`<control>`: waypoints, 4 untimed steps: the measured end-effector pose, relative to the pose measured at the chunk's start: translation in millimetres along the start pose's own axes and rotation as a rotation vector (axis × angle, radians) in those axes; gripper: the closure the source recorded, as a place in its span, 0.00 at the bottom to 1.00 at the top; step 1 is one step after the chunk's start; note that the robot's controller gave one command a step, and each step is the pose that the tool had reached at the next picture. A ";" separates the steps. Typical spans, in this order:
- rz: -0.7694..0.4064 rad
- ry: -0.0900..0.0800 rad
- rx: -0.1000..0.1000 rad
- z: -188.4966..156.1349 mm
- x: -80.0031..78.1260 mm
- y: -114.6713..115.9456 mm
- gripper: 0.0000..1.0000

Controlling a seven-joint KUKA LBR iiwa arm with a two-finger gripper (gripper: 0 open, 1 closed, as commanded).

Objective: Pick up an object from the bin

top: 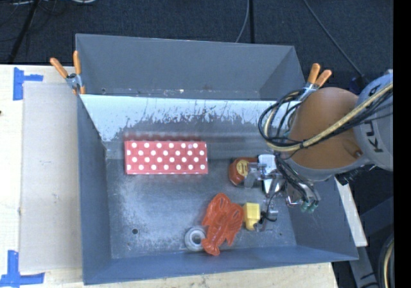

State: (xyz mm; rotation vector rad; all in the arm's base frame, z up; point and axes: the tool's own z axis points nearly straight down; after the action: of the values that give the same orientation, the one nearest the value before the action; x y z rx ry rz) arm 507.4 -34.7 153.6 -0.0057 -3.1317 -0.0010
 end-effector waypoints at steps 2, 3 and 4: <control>-0.080 -0.011 0.003 10.2 1.7 14.0 0.00; -0.287 -0.011 0.000 66.7 -1.0 22.5 0.00; -0.332 -0.017 0.005 81.6 -2.0 33.5 1.00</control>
Offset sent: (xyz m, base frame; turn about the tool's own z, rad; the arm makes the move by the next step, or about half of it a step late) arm -0.0156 0.0579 -0.0514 -0.2750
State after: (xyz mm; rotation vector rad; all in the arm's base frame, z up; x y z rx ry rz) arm 508.6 -1.2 72.0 0.5146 -3.1066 0.0046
